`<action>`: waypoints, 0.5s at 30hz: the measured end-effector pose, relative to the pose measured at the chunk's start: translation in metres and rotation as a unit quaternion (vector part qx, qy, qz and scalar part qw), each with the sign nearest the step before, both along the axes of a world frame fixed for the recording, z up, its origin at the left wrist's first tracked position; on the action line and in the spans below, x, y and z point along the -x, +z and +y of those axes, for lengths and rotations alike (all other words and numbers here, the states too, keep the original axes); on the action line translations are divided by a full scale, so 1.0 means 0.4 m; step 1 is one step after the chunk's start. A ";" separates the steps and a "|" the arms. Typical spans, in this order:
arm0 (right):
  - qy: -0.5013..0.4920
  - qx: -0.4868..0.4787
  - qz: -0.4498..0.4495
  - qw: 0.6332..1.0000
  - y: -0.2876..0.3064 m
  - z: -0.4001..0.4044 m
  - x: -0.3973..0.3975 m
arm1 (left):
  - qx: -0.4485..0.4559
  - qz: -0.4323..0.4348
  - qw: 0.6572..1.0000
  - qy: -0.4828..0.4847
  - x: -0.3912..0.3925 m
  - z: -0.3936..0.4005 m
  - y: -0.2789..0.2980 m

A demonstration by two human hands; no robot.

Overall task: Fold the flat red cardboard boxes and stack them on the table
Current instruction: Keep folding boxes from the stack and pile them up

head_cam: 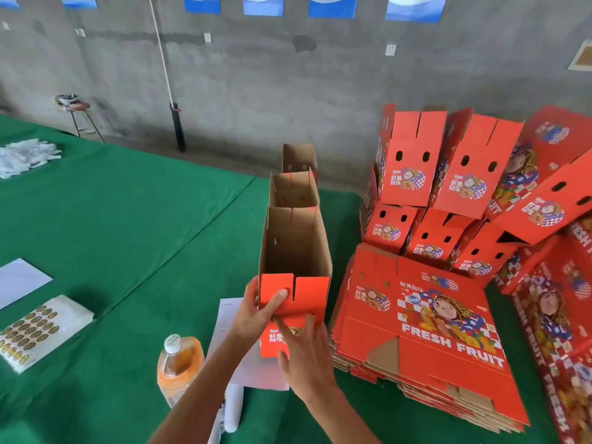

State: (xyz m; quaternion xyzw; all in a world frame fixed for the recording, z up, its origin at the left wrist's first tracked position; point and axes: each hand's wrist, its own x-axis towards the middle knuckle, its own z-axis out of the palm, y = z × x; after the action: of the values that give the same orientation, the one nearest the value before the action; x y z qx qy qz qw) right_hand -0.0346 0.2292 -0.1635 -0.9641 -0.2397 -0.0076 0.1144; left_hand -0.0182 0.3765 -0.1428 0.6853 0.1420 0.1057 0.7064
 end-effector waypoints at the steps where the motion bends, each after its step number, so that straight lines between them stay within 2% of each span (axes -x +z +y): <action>1: -0.004 -0.001 0.005 1.000 -0.004 0.002 -0.020 | -0.001 0.004 1.000 0.000 -0.022 0.005 -0.011; 7: 0.006 -0.011 0.037 0.999 -0.020 0.024 -0.128 | -0.028 0.015 0.999 0.011 -0.139 0.046 -0.053; 15: 0.043 -0.076 0.114 0.990 -0.035 0.049 -0.193 | -0.085 0.040 0.991 0.100 -0.201 0.100 -0.036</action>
State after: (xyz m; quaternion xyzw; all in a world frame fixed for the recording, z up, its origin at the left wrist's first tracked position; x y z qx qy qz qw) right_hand 0.0425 0.2489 -0.1775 -0.9362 -0.2647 0.0888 0.2135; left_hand 0.0623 0.4163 -0.1570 0.7288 0.2285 0.1593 0.6255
